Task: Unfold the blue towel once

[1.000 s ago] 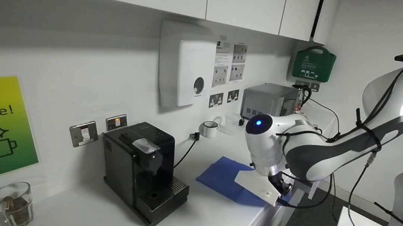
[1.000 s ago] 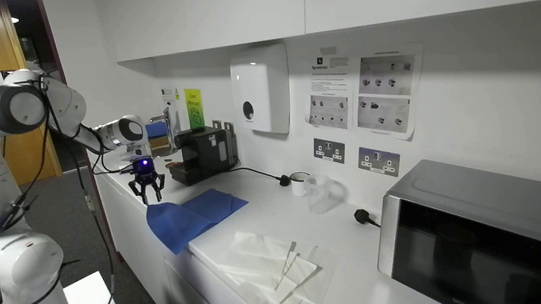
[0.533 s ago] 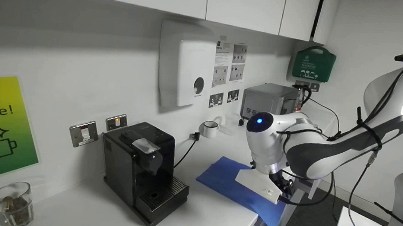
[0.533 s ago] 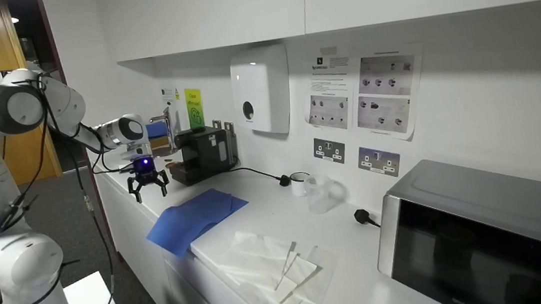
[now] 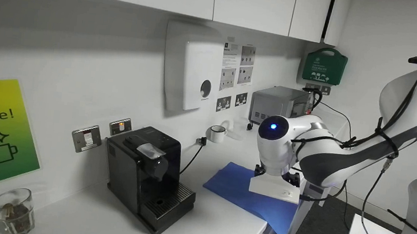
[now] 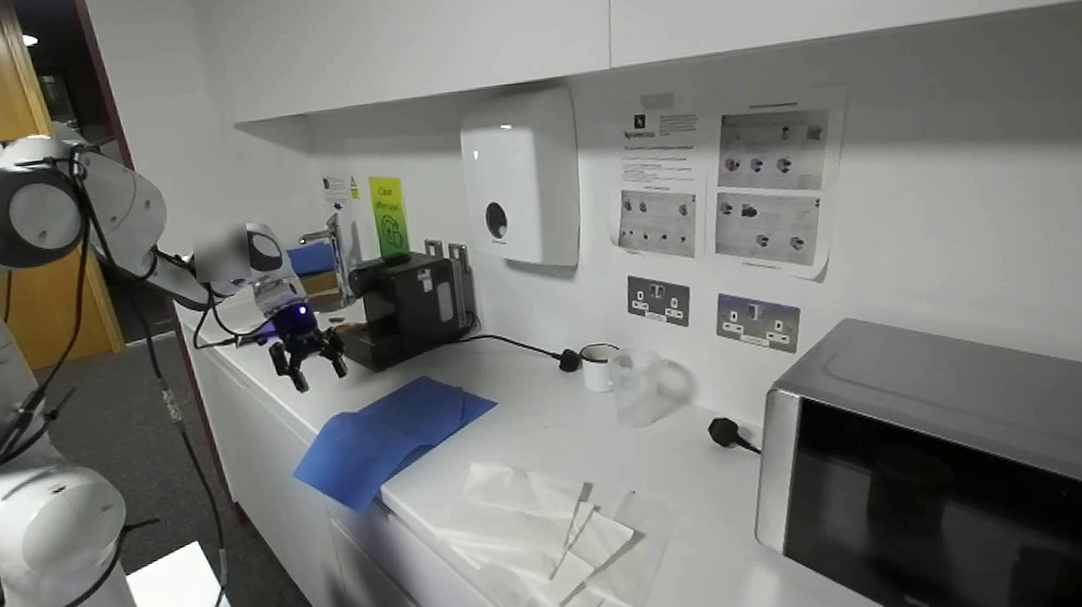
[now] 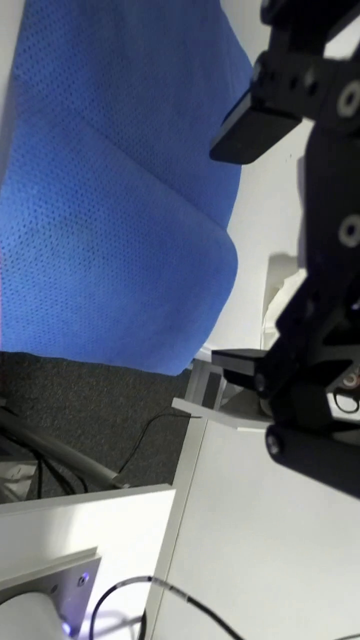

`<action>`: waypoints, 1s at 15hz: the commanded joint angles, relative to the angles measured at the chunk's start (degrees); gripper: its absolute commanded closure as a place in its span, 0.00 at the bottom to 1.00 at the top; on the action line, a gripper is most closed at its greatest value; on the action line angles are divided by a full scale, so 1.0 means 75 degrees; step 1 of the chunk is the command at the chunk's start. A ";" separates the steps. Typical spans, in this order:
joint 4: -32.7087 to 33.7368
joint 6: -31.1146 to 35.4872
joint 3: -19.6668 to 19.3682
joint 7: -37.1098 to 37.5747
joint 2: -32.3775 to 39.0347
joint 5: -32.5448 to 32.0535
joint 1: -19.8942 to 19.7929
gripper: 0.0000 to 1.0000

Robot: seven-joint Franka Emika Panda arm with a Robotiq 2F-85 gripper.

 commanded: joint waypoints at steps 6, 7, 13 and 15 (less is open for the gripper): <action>-0.0269 0.1422 -0.0046 -0.3730 -0.0330 -0.0238 -0.0422 0.00; -0.0284 0.1585 -0.0075 -0.4201 -0.0325 -0.0224 -0.0478 0.00; -0.0210 0.2430 -0.0293 -0.7166 -0.0210 -0.0119 -0.0795 0.00; -0.0156 0.2663 -0.0361 -0.8160 -0.0139 -0.0082 -0.0881 0.00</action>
